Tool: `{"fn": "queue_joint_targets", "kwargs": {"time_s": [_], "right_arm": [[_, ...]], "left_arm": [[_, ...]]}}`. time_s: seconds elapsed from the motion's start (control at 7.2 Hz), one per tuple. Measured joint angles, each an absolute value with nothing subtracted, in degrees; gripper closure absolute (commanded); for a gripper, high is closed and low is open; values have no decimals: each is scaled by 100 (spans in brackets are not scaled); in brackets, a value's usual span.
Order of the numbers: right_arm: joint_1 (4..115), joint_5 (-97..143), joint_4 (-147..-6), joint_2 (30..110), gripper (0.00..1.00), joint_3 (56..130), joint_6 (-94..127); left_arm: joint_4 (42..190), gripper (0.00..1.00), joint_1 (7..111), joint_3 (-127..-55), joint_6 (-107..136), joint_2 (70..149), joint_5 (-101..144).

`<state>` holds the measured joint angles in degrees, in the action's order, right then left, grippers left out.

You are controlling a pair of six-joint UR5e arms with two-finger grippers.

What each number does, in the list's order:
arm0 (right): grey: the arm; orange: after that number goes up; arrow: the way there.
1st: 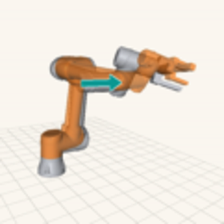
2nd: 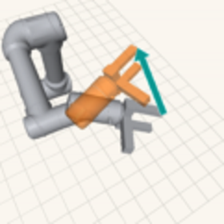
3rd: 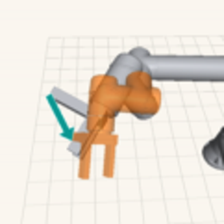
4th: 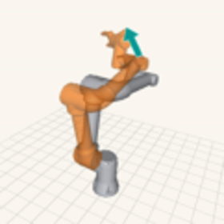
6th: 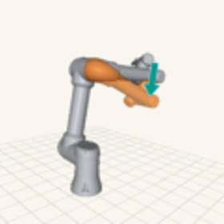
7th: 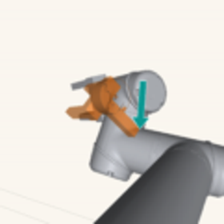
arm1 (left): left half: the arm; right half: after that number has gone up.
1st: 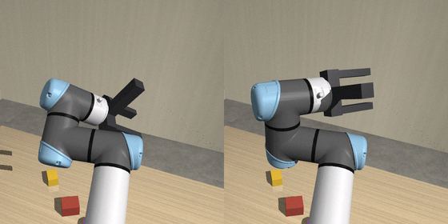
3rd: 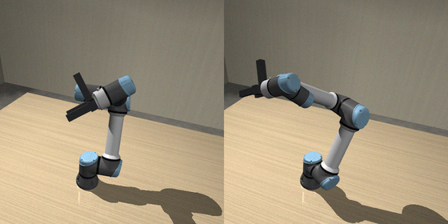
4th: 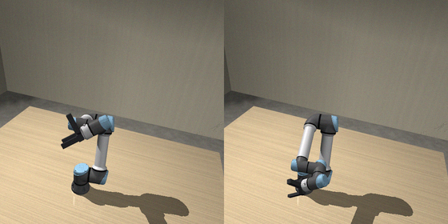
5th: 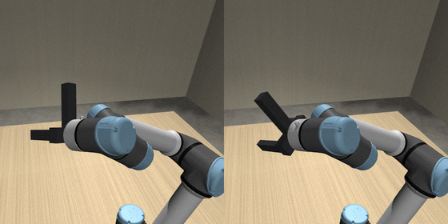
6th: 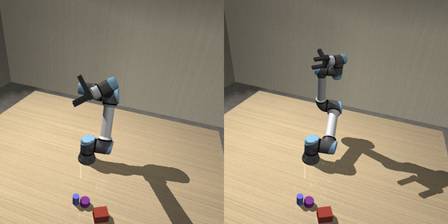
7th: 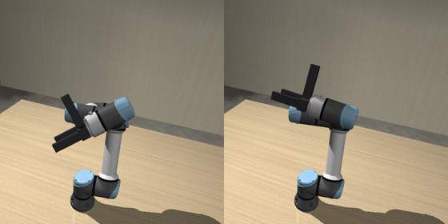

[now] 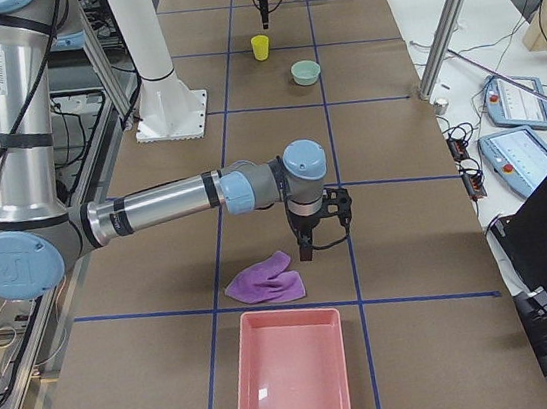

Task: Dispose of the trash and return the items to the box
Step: 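Move the left gripper down to the yellow cup, then close the left gripper on the yellow cup's rim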

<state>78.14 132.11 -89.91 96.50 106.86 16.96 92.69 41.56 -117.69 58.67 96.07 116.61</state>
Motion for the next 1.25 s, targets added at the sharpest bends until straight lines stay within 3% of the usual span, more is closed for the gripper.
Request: {"fn": "queue_joint_targets", "kwargs": {"time_s": [0.56, 1.25], "right_arm": [[7810, 13230, -8991, 9650, 0, 10688, 1696], [7799, 13277, -8994, 9650, 0, 10680, 1708]], "left_arm": [[9747, 7, 3923, -11288, 6113, 9650, 11660], [9736, 7, 3911, -11464, 6178, 9583, 11984]]}}
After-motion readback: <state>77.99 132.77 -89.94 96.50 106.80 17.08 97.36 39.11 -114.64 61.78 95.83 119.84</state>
